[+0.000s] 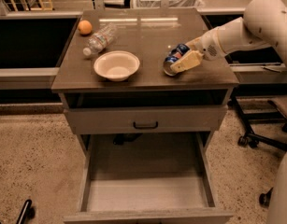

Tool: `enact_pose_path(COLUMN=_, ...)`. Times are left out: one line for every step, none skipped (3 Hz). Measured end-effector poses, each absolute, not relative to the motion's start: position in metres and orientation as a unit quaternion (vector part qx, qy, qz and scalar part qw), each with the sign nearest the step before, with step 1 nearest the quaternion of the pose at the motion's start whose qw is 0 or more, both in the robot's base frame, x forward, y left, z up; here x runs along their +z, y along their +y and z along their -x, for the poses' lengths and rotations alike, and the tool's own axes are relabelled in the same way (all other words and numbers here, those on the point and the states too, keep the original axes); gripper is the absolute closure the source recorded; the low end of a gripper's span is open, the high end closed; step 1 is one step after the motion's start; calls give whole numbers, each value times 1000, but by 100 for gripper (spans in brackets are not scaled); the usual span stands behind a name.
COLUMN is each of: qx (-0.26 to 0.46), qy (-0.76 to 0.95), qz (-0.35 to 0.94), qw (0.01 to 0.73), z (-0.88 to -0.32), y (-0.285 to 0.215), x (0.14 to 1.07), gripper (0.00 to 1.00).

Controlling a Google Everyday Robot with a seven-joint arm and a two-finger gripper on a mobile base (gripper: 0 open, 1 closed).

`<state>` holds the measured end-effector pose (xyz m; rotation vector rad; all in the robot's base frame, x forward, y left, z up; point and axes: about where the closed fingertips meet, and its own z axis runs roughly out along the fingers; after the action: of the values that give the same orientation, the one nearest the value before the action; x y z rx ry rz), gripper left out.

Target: Pick pepsi can from middle drawer and place on counter

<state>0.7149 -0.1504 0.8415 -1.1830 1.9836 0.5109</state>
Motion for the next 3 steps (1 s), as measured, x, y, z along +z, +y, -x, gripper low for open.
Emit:
enact_pose_path(qx=200, qy=776, qz=463, qw=378, z=-715, y=-150, x=843, gripper=5)
enact_pose_path(qx=200, qy=776, qz=463, qw=378, z=-715, y=-150, x=843, gripper=0)
enact_pose_path(qx=201, qy=776, qz=463, qw=378, z=-715, y=-150, x=843, gripper=0)
